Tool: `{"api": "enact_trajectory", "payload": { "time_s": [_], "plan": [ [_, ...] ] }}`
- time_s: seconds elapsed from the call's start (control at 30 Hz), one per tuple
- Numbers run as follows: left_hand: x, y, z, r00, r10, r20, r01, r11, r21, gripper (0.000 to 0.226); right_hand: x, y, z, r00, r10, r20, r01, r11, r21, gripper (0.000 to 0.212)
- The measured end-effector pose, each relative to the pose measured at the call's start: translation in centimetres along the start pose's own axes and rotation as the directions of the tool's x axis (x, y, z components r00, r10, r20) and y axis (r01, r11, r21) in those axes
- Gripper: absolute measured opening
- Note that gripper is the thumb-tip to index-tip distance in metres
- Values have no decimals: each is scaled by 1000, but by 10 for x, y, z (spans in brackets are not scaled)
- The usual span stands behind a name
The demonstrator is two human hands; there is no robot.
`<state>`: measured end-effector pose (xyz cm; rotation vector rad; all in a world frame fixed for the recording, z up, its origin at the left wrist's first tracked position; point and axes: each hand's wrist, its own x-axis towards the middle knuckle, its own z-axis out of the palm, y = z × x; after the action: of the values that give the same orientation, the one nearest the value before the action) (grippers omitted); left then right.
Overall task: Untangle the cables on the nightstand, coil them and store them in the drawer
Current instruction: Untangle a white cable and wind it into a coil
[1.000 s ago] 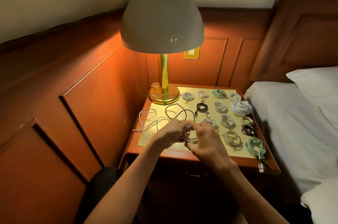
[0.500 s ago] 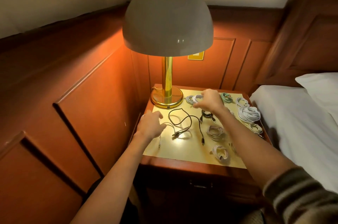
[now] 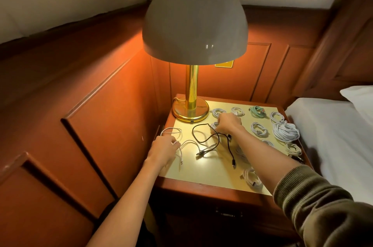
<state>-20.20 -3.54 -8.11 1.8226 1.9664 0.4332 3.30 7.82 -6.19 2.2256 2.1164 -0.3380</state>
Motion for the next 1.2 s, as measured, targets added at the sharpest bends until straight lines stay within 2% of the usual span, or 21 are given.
{"api": "enact_trajectory", "payload": {
  "time_s": [0.1, 0.2, 0.27, 0.33, 0.37, 0.47, 0.53, 0.6, 0.73, 0.83, 1.0, 1.1, 1.2],
  "plan": [
    [-5, -1, -18, 999, 40, 13, -39, 996, -82, 42, -9, -4, -9, 999, -26, -42, 29, 997, 74, 36],
    [-23, 11, -49, 979, 159, -127, -182, 964, -194, 49, -39, -14, -25, 965, -135, -224, 196, 940, 278, 34],
    [-40, 24, -72, 940, 231, -251, -301, 908, -291, 46, -71, -22, -38, 922, -222, -317, 346, 838, 421, 28],
    [-59, 37, -94, 898, 317, -306, -420, 826, -375, 40, -103, -30, -54, 892, -344, -292, 451, 721, 527, 30],
    [-68, 43, -104, 877, 350, -329, -468, 781, -414, 37, -118, -35, -62, 879, -418, -229, 467, 657, 592, 34],
    [-100, 65, -131, 854, 380, -356, -520, 658, -544, 36, -160, -46, -80, 800, -598, -38, 396, 479, 784, 46],
    [-122, 79, -142, 842, 407, -355, -540, 621, -568, 40, -185, -49, -84, 733, -678, -57, 426, 392, 816, 43],
    [-140, 86, -147, 839, 438, -324, -542, 614, -574, 44, -208, -46, -87, 699, -703, -129, 435, 275, 857, 33],
    [-169, 89, -138, 879, 396, -266, -467, 607, -643, 42, -253, -23, -101, 733, -625, -268, 388, 61, 919, 28],
    [-187, 95, -121, 882, 409, -234, -447, 567, -692, 43, -282, -4, -105, 729, -634, -257, 363, 40, 931, 30],
    [-203, 111, -94, 890, 439, -121, -368, 538, -758, 47, -314, 18, -104, 800, -530, -280, 379, 85, 921, 39],
    [-203, 113, -79, 886, 447, -121, -401, 610, -683, 47, -326, 30, -104, 794, -515, -323, 402, 47, 914, 32],
    [-203, 110, -69, 923, 351, -155, -360, 654, -665, 58, -329, 38, -100, 825, -460, -328, 387, 39, 921, 21]
  ]
}}
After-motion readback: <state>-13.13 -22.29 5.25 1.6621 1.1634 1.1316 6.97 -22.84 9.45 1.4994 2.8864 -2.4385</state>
